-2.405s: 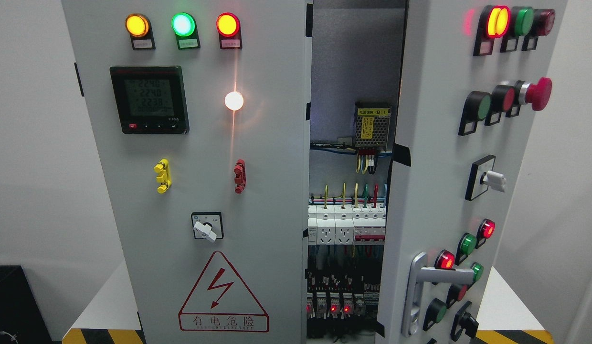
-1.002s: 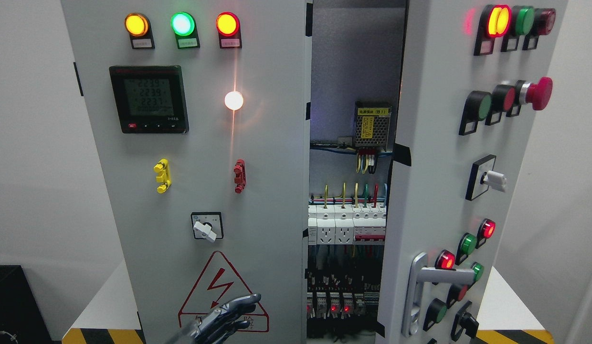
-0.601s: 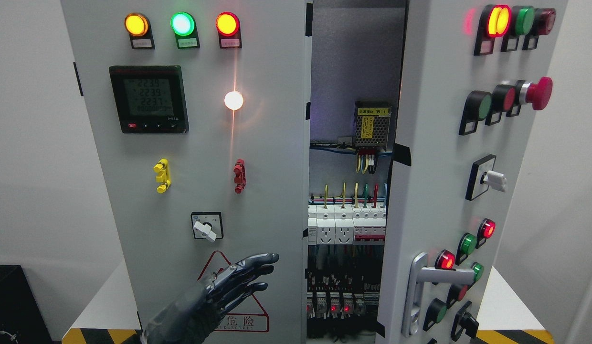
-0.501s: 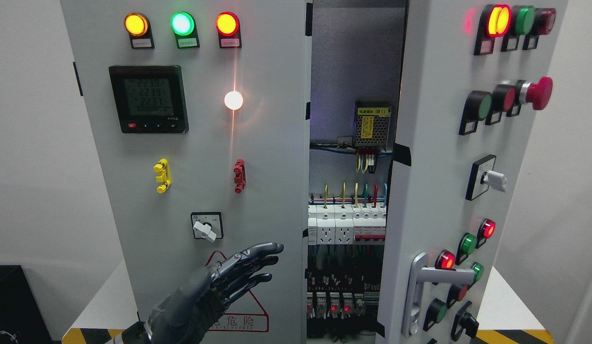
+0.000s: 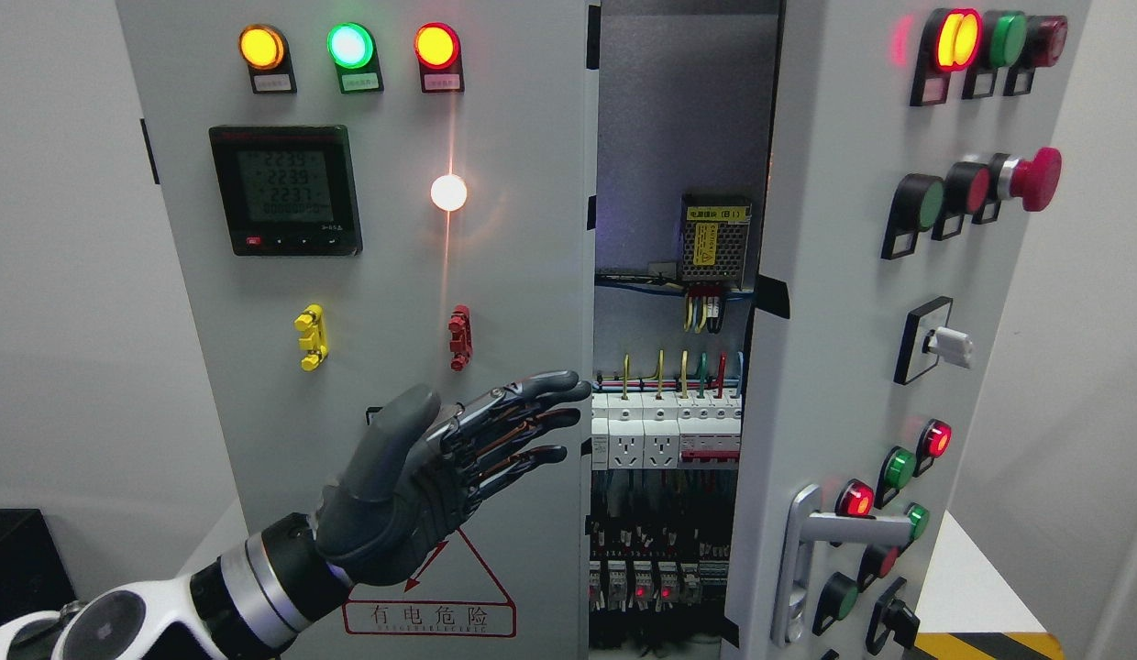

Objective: Open door with both hands
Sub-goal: 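Raise the left hand and reach into the gap behind the door edge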

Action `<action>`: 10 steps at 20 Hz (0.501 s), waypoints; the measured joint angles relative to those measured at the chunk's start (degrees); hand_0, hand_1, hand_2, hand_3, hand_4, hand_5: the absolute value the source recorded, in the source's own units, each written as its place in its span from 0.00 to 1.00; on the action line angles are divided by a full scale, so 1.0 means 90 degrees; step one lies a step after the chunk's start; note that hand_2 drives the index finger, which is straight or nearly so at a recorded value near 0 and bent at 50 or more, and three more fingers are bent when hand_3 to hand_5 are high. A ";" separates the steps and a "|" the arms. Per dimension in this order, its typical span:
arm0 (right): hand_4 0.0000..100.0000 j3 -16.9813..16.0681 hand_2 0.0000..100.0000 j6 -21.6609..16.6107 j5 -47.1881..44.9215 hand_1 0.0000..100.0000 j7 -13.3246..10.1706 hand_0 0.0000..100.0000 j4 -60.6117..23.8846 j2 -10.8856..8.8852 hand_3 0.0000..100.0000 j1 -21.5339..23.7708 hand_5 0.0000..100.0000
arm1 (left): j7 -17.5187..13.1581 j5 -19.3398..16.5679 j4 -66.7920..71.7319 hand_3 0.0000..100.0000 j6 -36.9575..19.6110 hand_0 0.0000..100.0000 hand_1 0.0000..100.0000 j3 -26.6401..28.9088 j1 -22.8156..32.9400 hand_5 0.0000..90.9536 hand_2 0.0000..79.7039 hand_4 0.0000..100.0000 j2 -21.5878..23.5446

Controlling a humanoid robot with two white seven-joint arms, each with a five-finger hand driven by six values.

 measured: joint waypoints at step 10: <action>0.00 0.0000 0.00 0.0000 0.0000 0.00 0.0000 0.00 0.0000 0.0000 0.00 0.0000 0.00 | -0.0001 0.0628 0.0449 0.00 0.0098 0.00 0.00 -0.0712 -0.1356 0.00 0.00 0.00 -0.0551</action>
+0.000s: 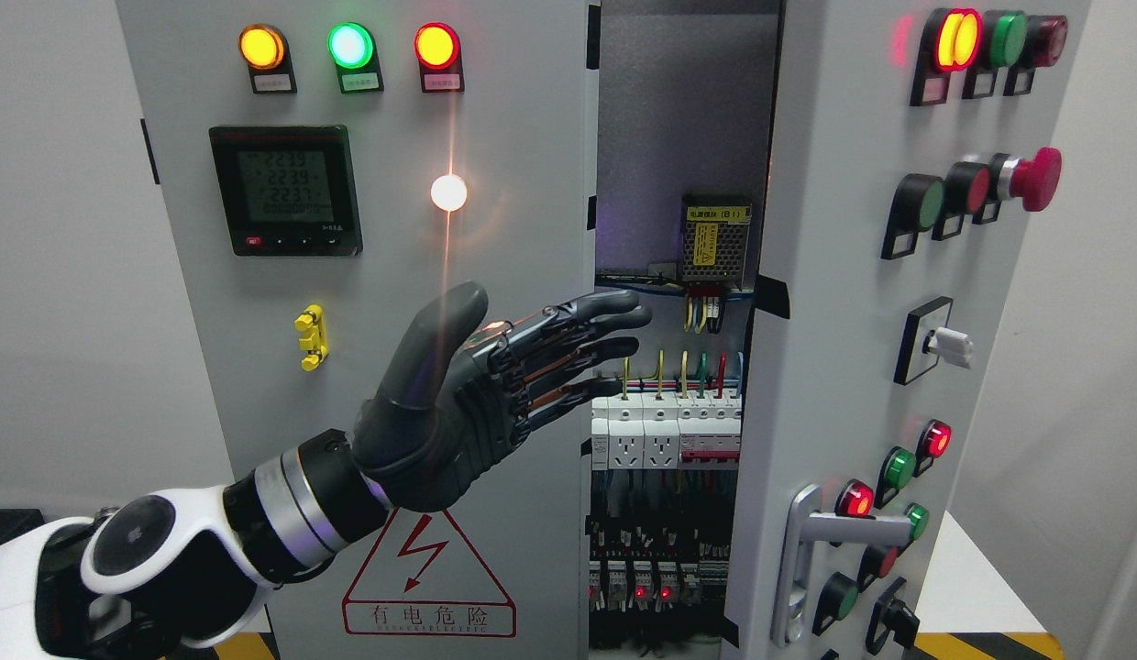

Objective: Open door with both hands
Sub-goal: 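Raise the left hand and reach into the gap behind the door edge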

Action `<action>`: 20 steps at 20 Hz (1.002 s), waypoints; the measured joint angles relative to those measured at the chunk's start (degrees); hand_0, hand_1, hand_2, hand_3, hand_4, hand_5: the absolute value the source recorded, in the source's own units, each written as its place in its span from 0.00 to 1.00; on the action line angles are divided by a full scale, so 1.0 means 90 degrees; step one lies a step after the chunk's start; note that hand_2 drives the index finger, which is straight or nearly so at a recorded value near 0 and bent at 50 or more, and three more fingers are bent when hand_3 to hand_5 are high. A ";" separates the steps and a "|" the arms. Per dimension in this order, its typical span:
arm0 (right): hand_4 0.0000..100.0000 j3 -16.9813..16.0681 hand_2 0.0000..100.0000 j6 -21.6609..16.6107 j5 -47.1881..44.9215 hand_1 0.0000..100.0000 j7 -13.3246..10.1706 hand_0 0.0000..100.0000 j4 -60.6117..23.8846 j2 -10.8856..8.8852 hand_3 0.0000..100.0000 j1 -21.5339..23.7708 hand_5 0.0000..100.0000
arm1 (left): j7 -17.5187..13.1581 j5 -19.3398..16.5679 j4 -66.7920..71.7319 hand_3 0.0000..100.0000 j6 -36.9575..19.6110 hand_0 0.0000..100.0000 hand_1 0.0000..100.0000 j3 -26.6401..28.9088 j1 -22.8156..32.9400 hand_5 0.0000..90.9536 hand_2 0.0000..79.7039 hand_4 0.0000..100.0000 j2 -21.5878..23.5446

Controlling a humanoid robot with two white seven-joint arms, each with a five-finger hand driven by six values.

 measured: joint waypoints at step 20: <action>0.00 0.0000 0.00 0.0000 0.0000 0.00 0.0000 0.00 0.0000 0.0000 0.00 0.0000 0.00 | 0.0000 0.0502 0.0737 0.00 0.0047 0.00 0.00 -0.0693 -0.0737 0.00 0.00 0.00 -0.1237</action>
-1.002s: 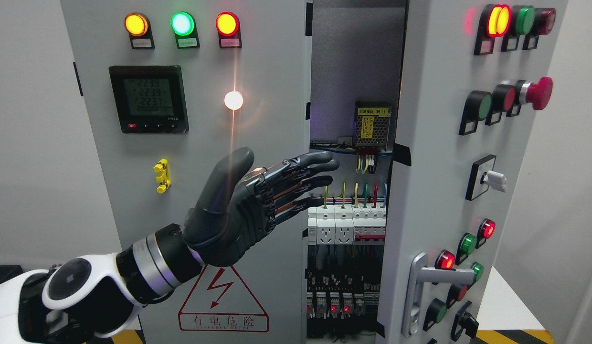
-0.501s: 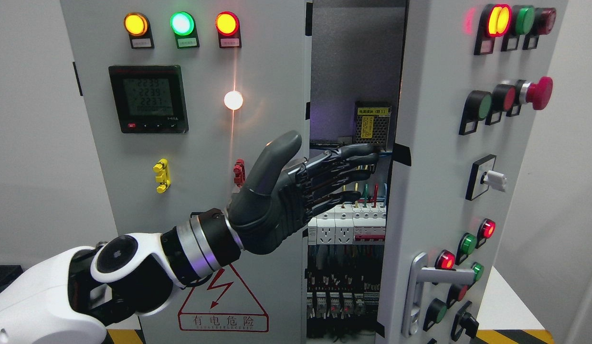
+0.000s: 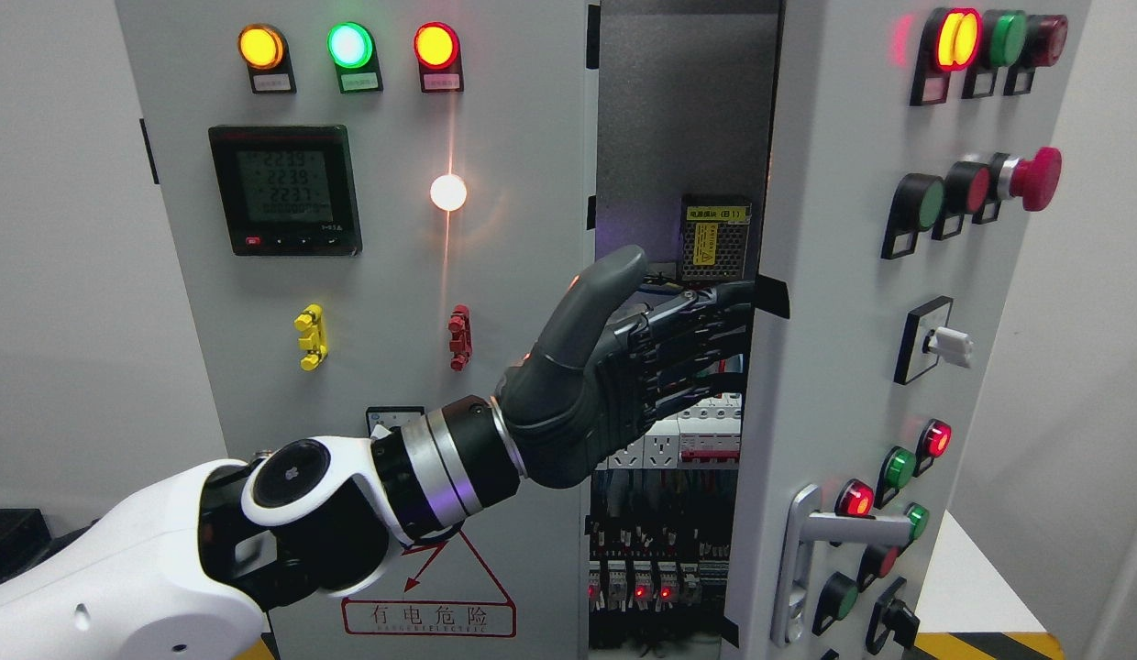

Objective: Open door with both hands
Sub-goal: 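Raise the left hand and reach into the gap behind the door edge, then push the door edge outward with the left hand, swinging it open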

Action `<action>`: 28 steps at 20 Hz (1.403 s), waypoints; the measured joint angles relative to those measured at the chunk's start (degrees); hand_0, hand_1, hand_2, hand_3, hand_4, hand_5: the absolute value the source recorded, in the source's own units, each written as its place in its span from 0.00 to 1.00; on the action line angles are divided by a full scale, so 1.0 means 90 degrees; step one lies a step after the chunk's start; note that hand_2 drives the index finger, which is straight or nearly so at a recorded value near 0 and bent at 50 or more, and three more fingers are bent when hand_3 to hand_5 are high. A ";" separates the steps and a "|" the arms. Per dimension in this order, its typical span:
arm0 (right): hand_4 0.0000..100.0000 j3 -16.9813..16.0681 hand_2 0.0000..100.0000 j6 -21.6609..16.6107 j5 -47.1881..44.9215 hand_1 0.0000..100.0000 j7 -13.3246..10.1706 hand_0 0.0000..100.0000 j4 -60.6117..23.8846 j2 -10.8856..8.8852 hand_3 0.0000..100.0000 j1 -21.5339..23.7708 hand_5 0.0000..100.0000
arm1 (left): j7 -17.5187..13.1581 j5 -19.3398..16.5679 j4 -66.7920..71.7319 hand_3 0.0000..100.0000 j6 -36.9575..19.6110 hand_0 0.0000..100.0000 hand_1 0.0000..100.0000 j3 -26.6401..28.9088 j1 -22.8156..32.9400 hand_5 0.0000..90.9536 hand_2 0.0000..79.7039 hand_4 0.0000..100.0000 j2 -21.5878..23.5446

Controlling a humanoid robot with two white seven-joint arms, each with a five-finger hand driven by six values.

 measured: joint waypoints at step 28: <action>0.00 0.0000 0.00 0.0000 0.0000 0.00 0.0001 0.00 0.0000 0.0000 0.00 0.0000 0.00 | 0.0024 0.0060 0.0000 0.00 0.0001 0.00 0.00 -0.0222 -0.0207 0.00 0.00 0.00 -0.0937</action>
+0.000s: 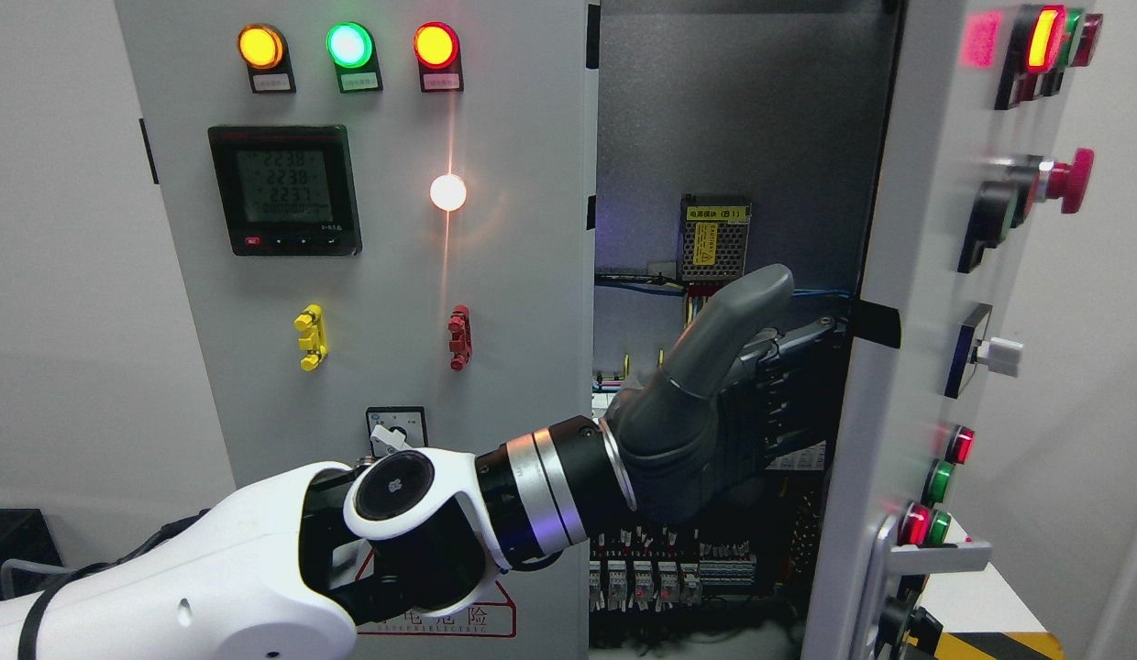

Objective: Open door with both hands
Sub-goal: 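Push the door edge outward with the left hand, swinging it open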

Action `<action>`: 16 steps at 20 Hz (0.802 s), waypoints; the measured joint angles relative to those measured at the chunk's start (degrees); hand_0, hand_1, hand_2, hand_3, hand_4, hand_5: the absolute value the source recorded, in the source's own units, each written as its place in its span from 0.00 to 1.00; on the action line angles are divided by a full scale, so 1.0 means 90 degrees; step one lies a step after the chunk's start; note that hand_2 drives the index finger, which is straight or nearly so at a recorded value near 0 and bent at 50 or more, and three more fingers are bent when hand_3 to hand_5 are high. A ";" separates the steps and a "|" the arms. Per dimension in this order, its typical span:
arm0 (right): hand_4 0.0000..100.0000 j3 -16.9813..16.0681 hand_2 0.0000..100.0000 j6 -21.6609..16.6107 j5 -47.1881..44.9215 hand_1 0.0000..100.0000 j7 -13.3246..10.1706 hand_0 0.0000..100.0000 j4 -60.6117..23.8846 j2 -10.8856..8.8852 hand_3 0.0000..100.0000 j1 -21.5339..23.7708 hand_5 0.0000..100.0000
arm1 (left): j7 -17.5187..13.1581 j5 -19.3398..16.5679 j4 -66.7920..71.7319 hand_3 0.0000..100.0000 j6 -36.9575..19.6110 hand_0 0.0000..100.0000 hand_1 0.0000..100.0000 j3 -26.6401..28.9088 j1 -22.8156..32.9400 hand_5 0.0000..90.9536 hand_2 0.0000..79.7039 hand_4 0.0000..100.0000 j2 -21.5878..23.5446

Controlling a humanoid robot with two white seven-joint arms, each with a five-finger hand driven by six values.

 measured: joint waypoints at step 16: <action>0.00 0.0000 0.00 0.0000 0.0000 0.00 0.0000 0.00 0.0000 0.0000 0.00 0.0000 0.00 | -0.0018 -0.0047 0.0320 0.00 0.0000 0.00 0.00 -0.0241 -0.0022 0.00 0.00 0.00 -0.0980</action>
